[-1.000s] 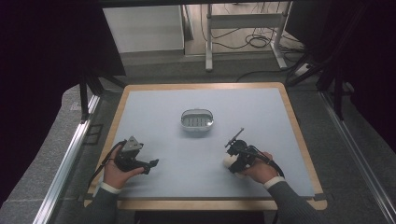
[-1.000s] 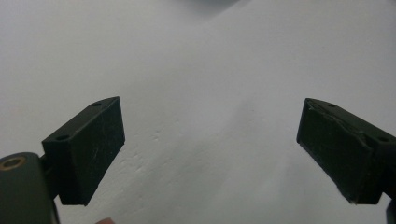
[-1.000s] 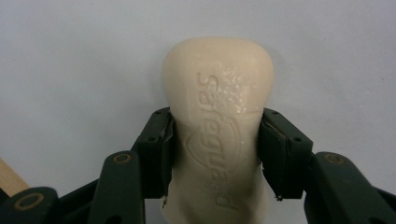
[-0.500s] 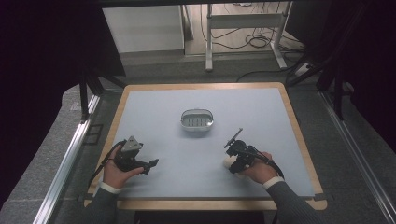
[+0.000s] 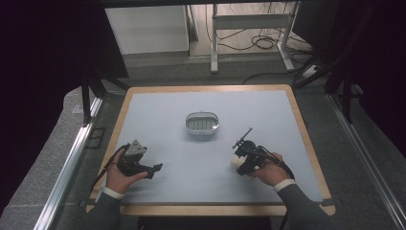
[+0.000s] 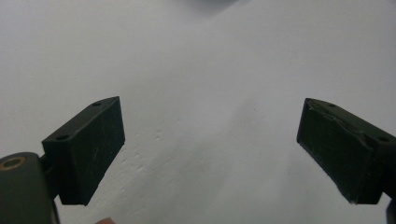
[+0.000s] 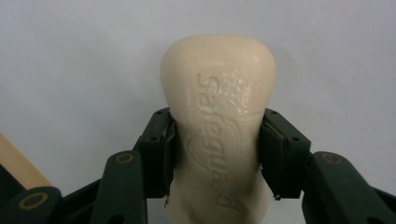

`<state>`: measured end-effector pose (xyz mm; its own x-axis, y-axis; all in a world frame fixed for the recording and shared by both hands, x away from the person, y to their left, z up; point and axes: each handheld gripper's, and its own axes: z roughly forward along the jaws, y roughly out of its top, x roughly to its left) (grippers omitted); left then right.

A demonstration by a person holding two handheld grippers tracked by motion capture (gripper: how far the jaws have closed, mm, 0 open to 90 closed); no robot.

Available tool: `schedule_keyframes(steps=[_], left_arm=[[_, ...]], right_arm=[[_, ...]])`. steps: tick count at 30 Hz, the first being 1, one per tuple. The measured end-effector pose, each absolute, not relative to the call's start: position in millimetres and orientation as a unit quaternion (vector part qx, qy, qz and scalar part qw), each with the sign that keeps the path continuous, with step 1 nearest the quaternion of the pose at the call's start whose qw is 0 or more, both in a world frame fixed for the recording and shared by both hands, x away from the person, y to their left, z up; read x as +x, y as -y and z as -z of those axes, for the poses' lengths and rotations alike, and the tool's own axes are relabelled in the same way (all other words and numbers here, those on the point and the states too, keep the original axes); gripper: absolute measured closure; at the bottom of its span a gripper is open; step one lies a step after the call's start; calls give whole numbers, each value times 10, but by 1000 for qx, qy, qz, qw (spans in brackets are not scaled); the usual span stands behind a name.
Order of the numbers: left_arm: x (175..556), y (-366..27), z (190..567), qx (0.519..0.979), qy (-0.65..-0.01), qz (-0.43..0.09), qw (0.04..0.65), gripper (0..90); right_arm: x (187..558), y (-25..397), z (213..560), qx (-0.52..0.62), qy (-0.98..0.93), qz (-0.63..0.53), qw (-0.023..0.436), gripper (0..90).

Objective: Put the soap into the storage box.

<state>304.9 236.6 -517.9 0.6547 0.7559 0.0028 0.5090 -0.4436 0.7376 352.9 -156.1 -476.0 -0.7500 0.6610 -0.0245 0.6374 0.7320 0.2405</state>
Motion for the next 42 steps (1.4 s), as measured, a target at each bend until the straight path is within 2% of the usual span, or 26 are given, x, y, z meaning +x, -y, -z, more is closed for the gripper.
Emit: schedule_keyframes(steps=[12, 42], left_arm=[[3058, -2363, 5186, 835, -378, -169, 363, 81], [3075, -2366, 5218, 833, -384, -161, 364, 79]], right_arm=[[3773, 1576, 4502, 335, -931, -134, 65, 499], [4240, 1387, 4170, 281, -944, -151, 89, 499]])
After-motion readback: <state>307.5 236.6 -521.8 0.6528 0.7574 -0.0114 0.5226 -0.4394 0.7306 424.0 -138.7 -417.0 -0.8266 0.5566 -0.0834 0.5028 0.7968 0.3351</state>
